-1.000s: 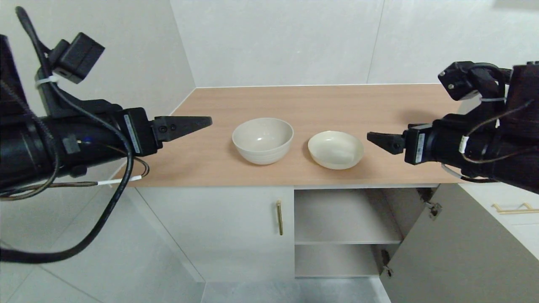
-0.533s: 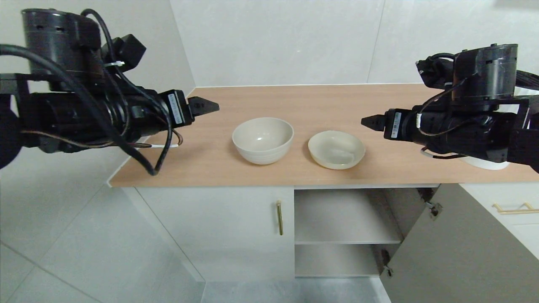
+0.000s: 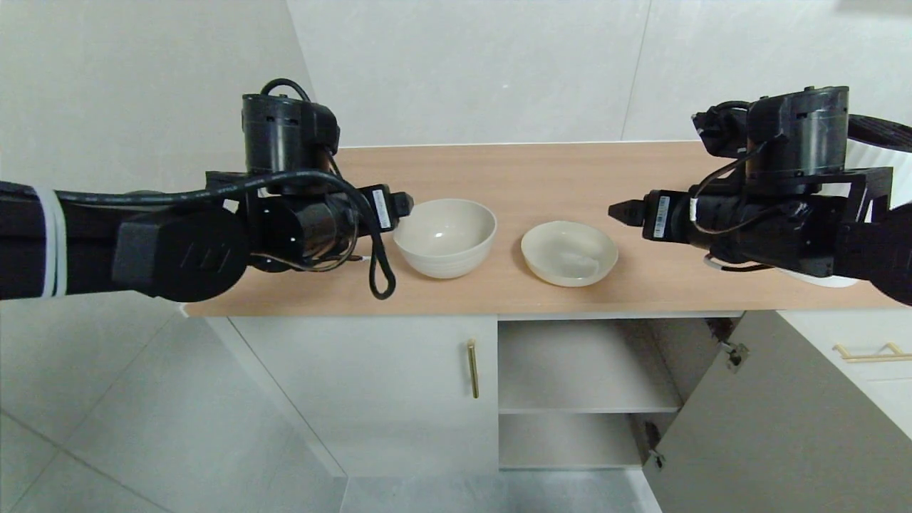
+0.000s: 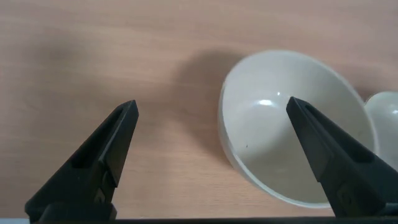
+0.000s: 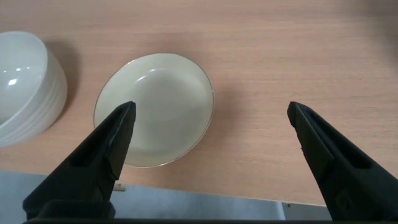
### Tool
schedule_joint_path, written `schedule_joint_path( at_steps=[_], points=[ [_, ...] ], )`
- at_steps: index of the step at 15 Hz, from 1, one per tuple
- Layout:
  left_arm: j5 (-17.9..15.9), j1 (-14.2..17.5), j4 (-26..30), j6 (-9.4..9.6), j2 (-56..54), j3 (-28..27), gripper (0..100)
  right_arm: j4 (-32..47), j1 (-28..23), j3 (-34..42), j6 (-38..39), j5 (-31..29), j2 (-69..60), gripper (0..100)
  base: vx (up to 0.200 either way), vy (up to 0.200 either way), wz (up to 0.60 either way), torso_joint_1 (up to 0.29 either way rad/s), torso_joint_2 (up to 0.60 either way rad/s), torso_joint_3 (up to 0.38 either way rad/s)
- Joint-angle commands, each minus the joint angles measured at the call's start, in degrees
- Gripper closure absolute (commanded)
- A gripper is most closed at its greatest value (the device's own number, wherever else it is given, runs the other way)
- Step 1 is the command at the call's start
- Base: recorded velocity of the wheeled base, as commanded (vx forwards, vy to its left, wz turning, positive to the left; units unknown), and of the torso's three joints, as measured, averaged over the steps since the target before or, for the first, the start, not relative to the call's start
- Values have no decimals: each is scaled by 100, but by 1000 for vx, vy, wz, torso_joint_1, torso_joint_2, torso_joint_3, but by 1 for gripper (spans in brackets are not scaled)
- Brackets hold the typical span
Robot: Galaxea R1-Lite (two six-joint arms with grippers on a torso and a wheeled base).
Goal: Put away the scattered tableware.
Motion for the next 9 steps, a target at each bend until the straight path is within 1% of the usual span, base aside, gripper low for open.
schedule_joint_path(
  at_steps=[1, 3, 5, 6, 9],
  points=[
    [6, -15, 5, 2, 322, -60, 0, -6, 5, 4, -1, 1, 17, 0, 0, 0, 0, 0, 0, 0],
    [23, -7, 5, -7, 550, -201, 0, -6, 5, 13, -1, 1, 34, 0, 0, 0, 0, 0, 0, 0],
    [23, 2, 5, -16, 577, -227, 0, -6, 5, 22, -1, 1, 25, 0, 0, 0, 0, 0, 0, 0],
    [14, 2, 5, -86, 585, -227, 0, -6, 5, 22, -1, 1, 25, 0, 0, 0, 0, 0, 0, 0],
    [14, 2, 5, -86, 656, -245, 0, -6, 5, 22, 8, 1, 25, 0, 0, 0, 0, 0, 0, 0]
  ],
)
